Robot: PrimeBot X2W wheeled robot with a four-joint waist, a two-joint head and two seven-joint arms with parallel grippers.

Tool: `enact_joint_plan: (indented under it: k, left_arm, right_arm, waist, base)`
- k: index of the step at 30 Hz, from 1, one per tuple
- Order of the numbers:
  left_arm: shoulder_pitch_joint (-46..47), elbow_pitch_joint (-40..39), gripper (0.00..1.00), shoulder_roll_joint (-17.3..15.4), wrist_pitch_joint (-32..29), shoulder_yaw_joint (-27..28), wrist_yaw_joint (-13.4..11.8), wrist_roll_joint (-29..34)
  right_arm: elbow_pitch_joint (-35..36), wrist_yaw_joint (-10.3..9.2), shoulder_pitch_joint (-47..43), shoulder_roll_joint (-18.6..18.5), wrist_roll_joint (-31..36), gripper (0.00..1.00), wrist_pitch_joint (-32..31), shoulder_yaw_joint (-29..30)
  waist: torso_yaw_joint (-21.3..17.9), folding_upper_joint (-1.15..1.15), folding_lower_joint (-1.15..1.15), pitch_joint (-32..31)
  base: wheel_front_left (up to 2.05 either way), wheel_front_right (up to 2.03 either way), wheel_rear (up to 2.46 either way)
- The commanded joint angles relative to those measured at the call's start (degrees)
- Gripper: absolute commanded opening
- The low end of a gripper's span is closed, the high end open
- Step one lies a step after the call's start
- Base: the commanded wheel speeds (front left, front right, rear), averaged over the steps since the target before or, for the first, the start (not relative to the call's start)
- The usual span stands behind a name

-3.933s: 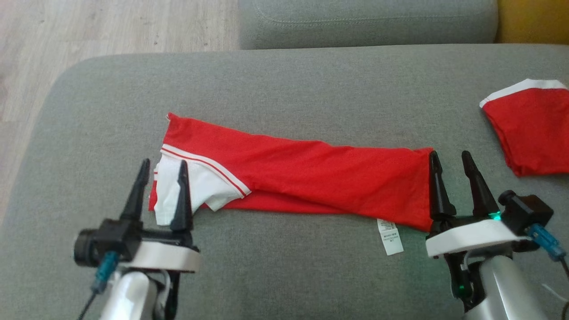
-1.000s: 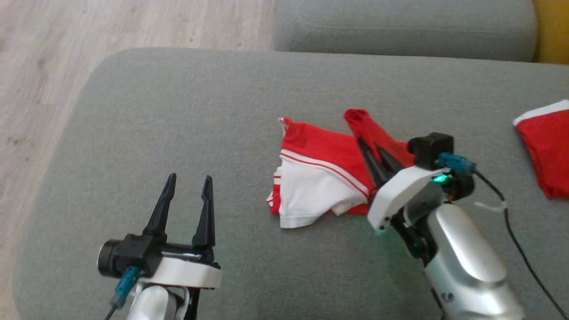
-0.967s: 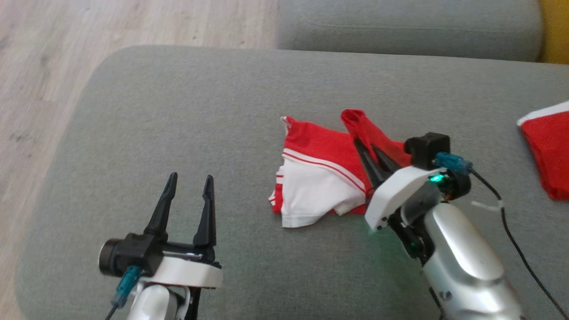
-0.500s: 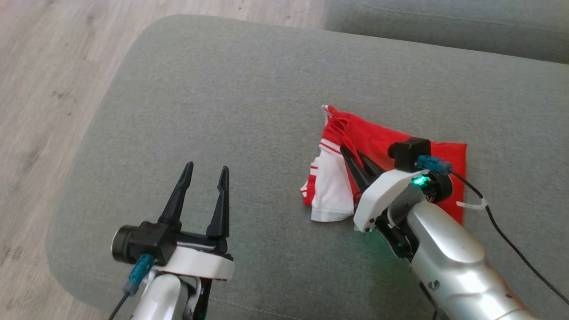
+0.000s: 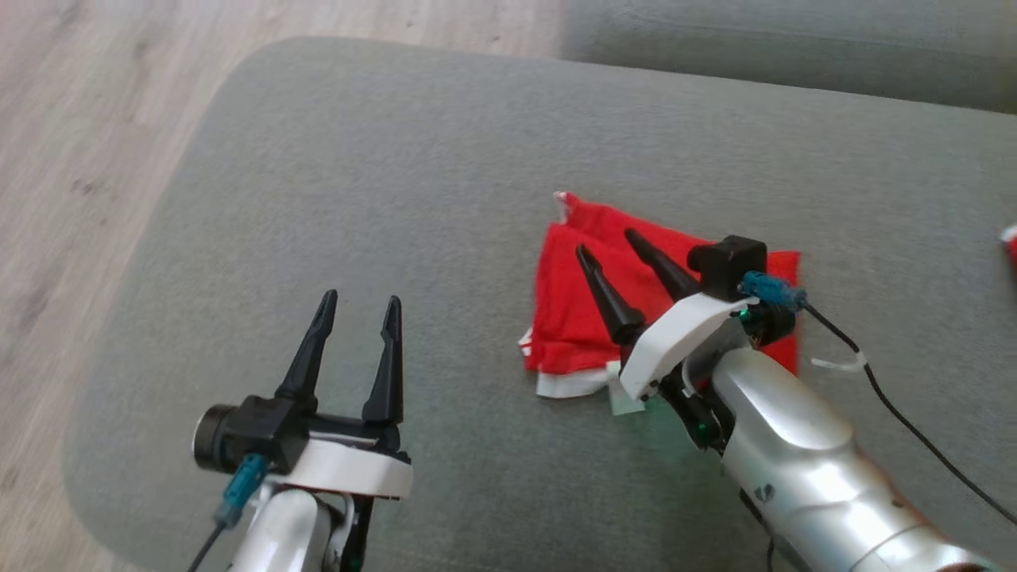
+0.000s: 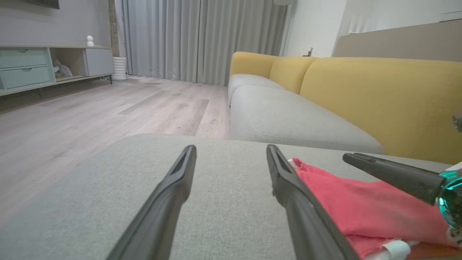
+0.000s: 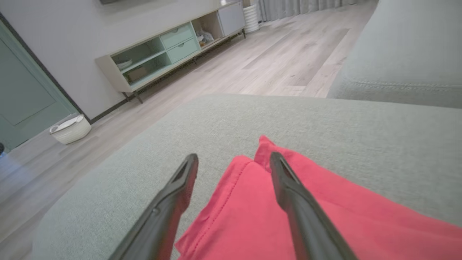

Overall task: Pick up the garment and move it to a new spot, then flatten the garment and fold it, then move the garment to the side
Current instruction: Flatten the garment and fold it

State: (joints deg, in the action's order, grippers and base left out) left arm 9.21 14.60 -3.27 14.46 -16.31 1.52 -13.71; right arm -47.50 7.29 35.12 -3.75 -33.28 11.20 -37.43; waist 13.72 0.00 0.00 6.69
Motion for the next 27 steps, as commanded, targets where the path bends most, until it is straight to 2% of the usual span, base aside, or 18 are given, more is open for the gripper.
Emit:
enact_joint_plan:
  k: [1,7,12,16,21,27]
  left_arm:
    - [2.7,-2.0,1.00,-0.7,0.5,2.6,-0.3,0.0]
    - [2.2,-3.2,1.00,-1.2,0.5,4.5,-0.6,0.1]
    - [0.9,-3.8,1.00,-1.2,0.5,5.6,-1.0,0.1]
    - [-0.2,-3.9,1.00,-1.0,0.5,6.3,-1.1,0.1]
    - [-1.2,-3.8,1.00,-0.8,0.5,6.9,-1.1,0.2]
    - [-2.3,-3.2,1.00,-0.4,0.5,7.7,-0.7,0.6]
  right_arm:
    - [0.9,0.20,3.0,0.9,1.9,1.00,1.5,-0.2]
    - [0.5,0.20,2.7,0.9,9.2,1.00,3.7,7.7]
    - [8.9,0.20,-3.1,0.1,19.8,1.00,3.8,19.5]
    - [16.2,0.20,-10.4,0.0,27.0,1.00,3.8,25.8]
    - [22.4,0.20,-17.6,0.5,31.6,1.00,3.8,29.7]
    - [28.0,0.20,-24.8,0.8,31.1,1.00,3.8,31.6]
  waist:
    - [-1.8,0.00,0.00,-0.8]
    - [-6.6,0.00,0.00,-2.3]
    - [-9.8,0.00,0.00,-3.6]
    - [-11.5,0.00,0.00,-4.4]
    - [-12.5,0.00,0.00,-4.7]
    - [-13.3,0.00,0.00,-4.5]
  base:
    - [0.00,0.00,0.00]
    - [0.00,0.00,0.00]
    - [0.00,0.00,0.00]
    - [0.00,0.00,0.00]
    - [0.00,0.00,0.00]
    - [0.00,0.00,0.00]
